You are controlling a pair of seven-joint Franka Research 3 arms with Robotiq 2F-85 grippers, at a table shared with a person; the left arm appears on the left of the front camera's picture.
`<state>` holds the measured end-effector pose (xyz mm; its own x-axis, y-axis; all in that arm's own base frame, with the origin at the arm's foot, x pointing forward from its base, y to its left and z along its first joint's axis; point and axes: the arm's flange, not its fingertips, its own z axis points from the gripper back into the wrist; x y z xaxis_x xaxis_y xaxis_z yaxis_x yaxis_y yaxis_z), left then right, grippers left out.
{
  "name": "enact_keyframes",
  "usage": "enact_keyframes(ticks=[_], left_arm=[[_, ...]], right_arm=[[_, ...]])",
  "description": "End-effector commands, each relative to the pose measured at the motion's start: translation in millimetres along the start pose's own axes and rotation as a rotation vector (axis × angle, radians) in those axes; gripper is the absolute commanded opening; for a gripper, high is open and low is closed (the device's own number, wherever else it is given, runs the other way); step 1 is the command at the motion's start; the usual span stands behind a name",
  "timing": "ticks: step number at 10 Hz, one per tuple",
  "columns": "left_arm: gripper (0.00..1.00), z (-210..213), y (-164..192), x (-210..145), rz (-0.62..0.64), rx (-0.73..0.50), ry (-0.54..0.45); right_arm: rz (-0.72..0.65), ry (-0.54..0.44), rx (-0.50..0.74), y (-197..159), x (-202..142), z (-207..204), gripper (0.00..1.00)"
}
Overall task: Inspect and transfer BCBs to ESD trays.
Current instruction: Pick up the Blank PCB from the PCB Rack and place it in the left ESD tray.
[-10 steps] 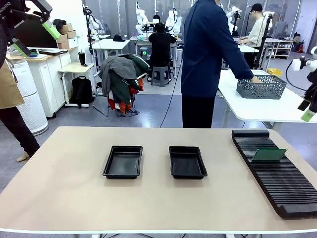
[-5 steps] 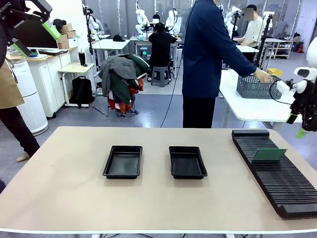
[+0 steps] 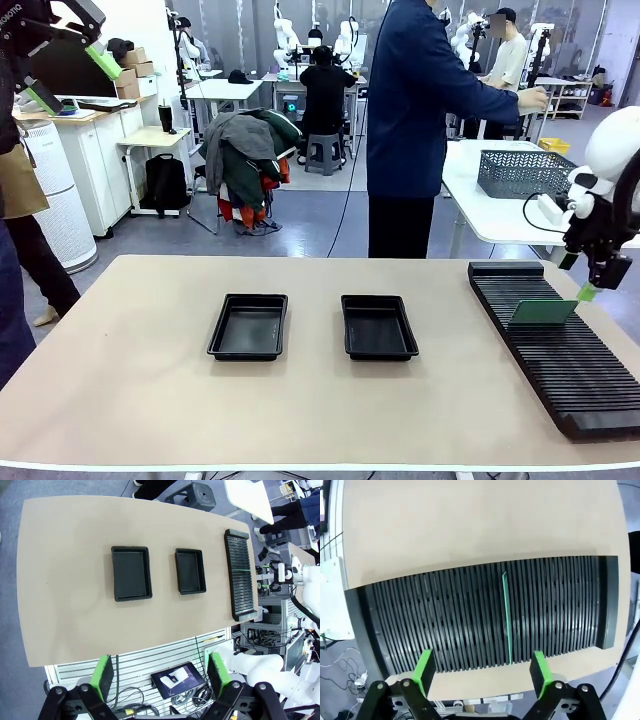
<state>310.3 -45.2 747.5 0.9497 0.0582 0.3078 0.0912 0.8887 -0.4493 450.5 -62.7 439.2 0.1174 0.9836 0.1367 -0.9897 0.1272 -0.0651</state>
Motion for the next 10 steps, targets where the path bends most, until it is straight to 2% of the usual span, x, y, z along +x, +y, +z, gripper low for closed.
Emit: enact_keyframes(ticks=[1,10], left_arm=[[1.00,-0.7,1.5,-0.2,0.004,-0.007,0.002],[1.00,-0.7,1.5,-0.2,0.004,-0.007,0.002]], right_arm=[[0.034,0.040,-0.026,-2.0,2.5,-20.8,1.00],[0.095,0.069,-0.074,-22.2,-9.3,-71.6,1.00]])
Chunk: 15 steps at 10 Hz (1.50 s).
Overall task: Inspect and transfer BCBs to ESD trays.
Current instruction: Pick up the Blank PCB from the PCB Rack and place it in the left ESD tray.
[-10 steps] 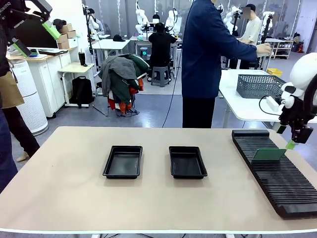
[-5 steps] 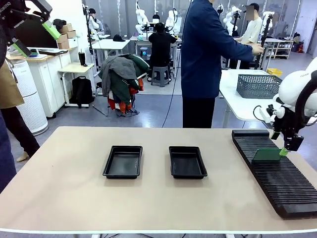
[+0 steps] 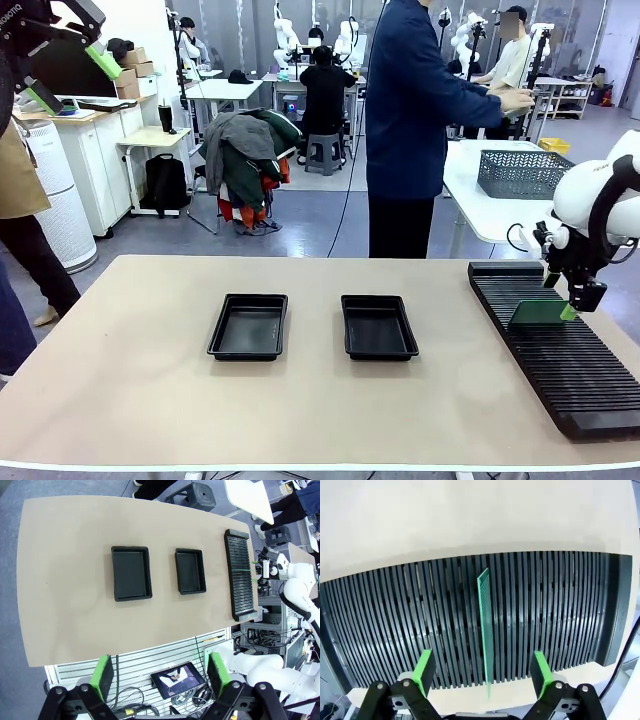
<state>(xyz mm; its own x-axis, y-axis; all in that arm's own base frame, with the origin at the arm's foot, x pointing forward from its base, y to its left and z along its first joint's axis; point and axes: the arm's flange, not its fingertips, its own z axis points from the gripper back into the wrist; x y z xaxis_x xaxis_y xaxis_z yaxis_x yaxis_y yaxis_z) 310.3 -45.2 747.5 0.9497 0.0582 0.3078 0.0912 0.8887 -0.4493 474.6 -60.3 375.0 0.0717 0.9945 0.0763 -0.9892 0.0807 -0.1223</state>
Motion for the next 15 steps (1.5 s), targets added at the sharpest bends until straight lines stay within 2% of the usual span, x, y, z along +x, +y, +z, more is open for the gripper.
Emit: enact_keyframes(ticks=[1,13,15], left_arm=[[1.00,-0.7,1.5,-0.2,0.004,-0.007,0.002],[1.00,-0.7,1.5,-0.2,0.004,-0.007,0.002],[1.00,-0.7,1.5,-0.2,0.004,-0.007,0.002]], right_arm=[[0.054,0.010,-0.016,-3.6,-7.1,-9.7,1.00],[0.069,-0.014,0.020,-3.0,-5.7,-12.3,1.00],[0.072,-0.006,0.029,-4.2,-7.6,-12.0,0.93]])
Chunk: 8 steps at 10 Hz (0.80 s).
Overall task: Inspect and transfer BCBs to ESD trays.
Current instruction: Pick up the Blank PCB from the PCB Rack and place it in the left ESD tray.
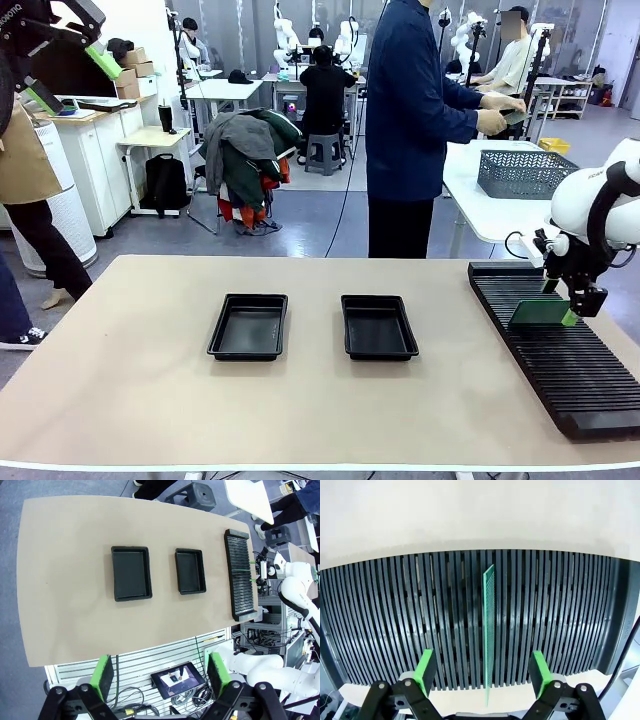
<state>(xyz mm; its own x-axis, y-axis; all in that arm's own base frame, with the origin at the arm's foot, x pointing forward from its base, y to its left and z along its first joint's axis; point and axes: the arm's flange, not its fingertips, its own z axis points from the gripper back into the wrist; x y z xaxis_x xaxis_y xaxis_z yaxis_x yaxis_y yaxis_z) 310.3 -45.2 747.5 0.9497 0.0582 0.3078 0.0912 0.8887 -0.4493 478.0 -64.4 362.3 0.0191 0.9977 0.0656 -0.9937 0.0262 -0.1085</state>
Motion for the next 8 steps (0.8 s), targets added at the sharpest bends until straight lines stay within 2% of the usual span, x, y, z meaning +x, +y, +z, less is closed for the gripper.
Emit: enact_keyframes(ticks=[1,8], left_arm=[[1.00,-0.7,1.5,-0.2,0.004,-0.007,0.002],[1.00,-0.7,1.5,-0.2,0.004,-0.007,0.002]], right_arm=[[0.013,-0.008,0.024,-1.8,-3.2,1.8,0.88],[0.009,-0.014,0.055,-3.6,-3.4,1.9,0.56]])
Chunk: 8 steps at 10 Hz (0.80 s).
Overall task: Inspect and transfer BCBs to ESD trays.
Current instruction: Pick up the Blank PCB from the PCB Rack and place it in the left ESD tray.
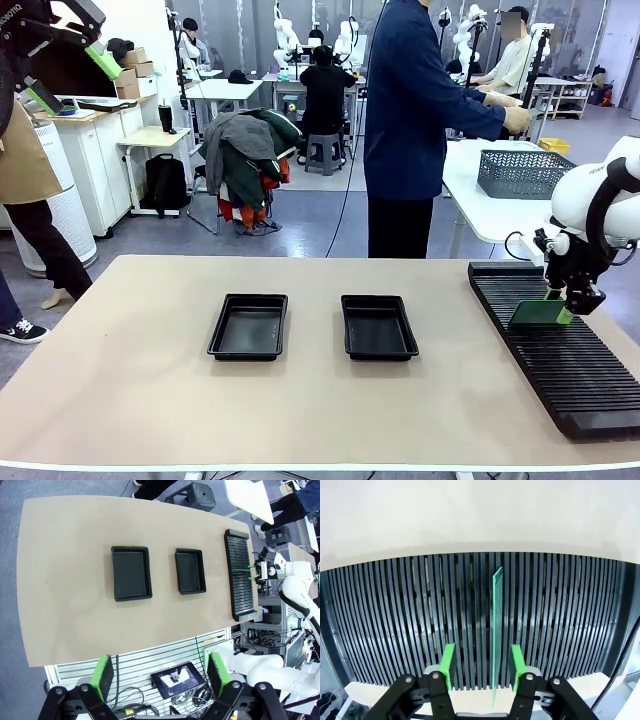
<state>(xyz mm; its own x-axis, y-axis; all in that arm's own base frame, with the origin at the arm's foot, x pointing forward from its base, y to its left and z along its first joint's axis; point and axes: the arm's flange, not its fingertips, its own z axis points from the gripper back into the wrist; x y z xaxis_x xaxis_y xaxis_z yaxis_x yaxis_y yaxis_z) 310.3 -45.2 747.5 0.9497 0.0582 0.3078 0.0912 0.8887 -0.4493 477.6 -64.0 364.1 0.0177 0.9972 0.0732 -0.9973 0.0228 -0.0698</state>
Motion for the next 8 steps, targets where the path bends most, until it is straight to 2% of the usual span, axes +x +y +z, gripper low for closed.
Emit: enact_keyframes(ticks=[1,8], left_arm=[[1.00,-0.7,1.5,-0.2,0.004,-0.007,0.002],[1.00,-0.7,1.5,-0.2,0.004,-0.007,0.002]], right_arm=[[0.006,-0.003,0.019,-3.7,-3.6,0.7,0.51],[0.012,0.008,0.019,-7.8,-2.0,-1.9,0.18]])
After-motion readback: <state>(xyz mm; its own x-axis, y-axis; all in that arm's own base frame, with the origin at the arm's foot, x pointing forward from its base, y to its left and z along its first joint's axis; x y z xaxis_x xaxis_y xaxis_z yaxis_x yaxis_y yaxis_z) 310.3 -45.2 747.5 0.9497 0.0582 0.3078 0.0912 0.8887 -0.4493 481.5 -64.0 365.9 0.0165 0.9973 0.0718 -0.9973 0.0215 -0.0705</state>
